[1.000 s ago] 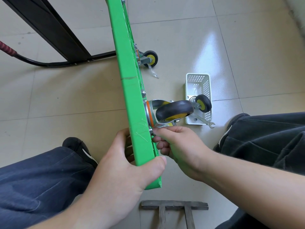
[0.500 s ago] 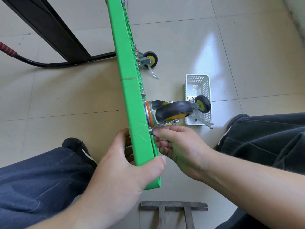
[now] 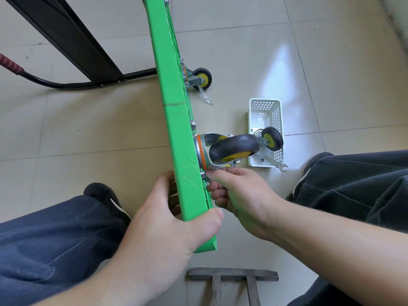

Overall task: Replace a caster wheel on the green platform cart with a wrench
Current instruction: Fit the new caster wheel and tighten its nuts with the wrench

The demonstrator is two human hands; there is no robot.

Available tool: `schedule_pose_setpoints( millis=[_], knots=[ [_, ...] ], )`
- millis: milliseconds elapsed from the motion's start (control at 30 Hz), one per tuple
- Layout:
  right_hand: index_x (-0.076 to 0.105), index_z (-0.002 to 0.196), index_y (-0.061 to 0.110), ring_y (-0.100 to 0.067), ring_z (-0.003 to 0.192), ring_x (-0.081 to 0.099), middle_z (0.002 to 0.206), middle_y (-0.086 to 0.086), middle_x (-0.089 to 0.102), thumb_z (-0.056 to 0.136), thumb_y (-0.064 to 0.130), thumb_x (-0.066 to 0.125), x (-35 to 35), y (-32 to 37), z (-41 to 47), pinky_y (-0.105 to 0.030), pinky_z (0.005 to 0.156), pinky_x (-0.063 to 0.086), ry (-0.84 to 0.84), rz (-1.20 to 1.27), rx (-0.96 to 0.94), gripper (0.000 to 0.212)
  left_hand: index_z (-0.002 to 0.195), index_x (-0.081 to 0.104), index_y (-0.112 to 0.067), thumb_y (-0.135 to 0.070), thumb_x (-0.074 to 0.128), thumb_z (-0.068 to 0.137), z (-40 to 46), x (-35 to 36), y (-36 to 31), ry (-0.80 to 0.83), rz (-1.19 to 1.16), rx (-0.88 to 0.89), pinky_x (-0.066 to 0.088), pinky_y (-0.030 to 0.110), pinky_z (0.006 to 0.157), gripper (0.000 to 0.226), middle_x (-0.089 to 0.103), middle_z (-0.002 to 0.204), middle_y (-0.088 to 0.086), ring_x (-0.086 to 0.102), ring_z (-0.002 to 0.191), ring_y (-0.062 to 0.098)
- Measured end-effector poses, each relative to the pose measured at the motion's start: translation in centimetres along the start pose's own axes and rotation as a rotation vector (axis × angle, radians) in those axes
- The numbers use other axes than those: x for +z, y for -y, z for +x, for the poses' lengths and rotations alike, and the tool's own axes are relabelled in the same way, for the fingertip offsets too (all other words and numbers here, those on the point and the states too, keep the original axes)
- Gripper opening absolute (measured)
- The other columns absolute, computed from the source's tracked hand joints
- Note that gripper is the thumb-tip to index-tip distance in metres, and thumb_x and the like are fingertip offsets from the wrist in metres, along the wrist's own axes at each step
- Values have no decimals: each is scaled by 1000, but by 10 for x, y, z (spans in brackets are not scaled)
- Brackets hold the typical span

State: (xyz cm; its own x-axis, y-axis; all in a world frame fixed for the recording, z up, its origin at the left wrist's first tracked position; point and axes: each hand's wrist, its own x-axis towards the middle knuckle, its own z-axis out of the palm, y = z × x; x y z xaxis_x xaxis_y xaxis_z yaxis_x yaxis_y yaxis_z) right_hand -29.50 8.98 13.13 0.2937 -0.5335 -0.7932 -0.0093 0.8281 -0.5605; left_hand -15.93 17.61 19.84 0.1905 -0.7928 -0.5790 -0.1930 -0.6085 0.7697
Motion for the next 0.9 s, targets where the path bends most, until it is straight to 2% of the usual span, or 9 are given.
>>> schedule_pose_setpoints(
  millis=[100,200,300,367,467,600,667,733,900],
  knots=[
    [70,106,3,-11,57,50,73,-5,59,94,17,71,0,-1,-1,-21,56,43,16,33,0,18,113,60,-42,-43,82,65,-1,0,0,-9,10,8,53,10,68,52,76,99,-24,72,89,-4],
    [68,101,3,-11,56,56,71,-6,65,94,13,71,-2,-1,-2,-20,55,47,27,72,8,13,111,62,-39,-34,89,74,-1,1,0,-23,3,9,51,9,67,46,76,97,-24,71,87,-5],
    [69,102,-1,-14,58,60,77,-12,68,93,5,67,-3,1,-2,-21,56,51,34,83,9,11,110,61,-41,-44,86,68,0,1,-1,-25,6,16,51,8,66,49,75,97,-25,71,86,-5],
    [69,102,-3,-14,58,61,79,-14,69,92,3,67,-2,1,-3,-21,56,51,42,66,12,11,111,61,-40,-41,88,71,0,2,-1,-25,-3,13,51,8,66,48,75,96,-25,71,86,-5],
    [70,106,-2,-13,56,55,75,-11,64,93,12,71,-1,0,-2,-22,55,48,33,25,15,20,113,61,-37,-31,87,75,0,2,0,-15,-11,15,52,9,67,46,76,95,-25,72,85,-6],
    [67,106,5,-13,55,47,67,-6,56,93,22,74,-1,-3,0,-22,53,42,26,-18,10,23,114,62,-38,-37,88,73,0,2,1,-5,-31,24,54,11,71,48,77,97,-24,73,88,-4],
    [68,108,3,-13,57,47,72,-7,56,93,21,73,-1,-3,1,-22,54,42,27,-8,7,24,114,62,-36,-31,87,75,0,1,1,1,-37,23,55,12,72,47,77,97,-24,73,89,-4],
    [69,111,-2,-13,59,49,76,-8,57,93,18,73,-1,-4,1,-22,56,44,37,32,1,27,113,61,-38,-37,86,71,0,1,2,9,-34,30,55,12,71,49,77,98,-24,73,89,-3],
    [70,105,1,-10,55,57,72,-6,65,92,14,75,-2,-3,-1,-19,53,48,49,74,10,19,112,61,-40,-40,77,63,0,0,3,11,-31,29,54,11,68,51,76,98,-23,72,88,-3]
  ],
)
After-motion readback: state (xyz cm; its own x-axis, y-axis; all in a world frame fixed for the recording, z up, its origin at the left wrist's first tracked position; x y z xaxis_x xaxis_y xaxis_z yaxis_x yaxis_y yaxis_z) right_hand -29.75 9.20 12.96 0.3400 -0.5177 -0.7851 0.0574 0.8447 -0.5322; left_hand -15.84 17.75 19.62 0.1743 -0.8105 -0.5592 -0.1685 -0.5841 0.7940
